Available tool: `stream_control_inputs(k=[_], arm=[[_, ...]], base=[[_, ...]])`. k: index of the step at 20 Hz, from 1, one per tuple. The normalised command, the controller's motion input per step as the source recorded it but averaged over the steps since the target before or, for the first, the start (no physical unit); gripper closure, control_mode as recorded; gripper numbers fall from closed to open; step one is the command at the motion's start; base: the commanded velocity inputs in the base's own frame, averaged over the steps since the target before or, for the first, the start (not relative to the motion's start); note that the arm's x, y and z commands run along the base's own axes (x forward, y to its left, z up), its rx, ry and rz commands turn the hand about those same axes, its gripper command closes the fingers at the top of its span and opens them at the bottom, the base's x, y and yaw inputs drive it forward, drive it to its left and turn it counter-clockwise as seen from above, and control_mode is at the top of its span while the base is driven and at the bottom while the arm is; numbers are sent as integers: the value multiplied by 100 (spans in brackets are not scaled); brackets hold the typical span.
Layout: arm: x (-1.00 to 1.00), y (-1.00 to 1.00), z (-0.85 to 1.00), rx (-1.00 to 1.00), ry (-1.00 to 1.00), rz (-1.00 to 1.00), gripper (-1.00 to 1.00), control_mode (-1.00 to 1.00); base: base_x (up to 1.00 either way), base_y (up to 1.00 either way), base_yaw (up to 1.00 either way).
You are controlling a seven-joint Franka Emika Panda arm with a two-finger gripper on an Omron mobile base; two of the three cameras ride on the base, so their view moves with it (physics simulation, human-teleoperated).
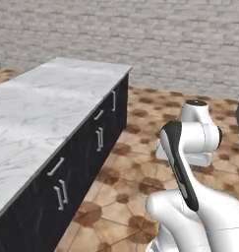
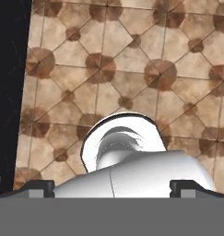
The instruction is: Place one of the steaks on the plate and the other in the bowl. Then place the bowl in the fridge.
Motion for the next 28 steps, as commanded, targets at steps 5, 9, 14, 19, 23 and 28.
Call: stream_control_inputs(k=[5,9,14,19,23,28], arm=[[0,0,0,0,0,0,-100,100],[0,0,0,0,0,0,-100,100],[0,0,0,0,0,0,-100,100],[0,0,0,0,0,0,-100,100],[0,0,0,0,0,0,-100,100],[0,0,0,0,0,0,-100,100]], base=[[9,-16,47],[57,-82,-45],[40,-37,-51],[98,0,-38],[100,1,-33],[100,0,-31]])
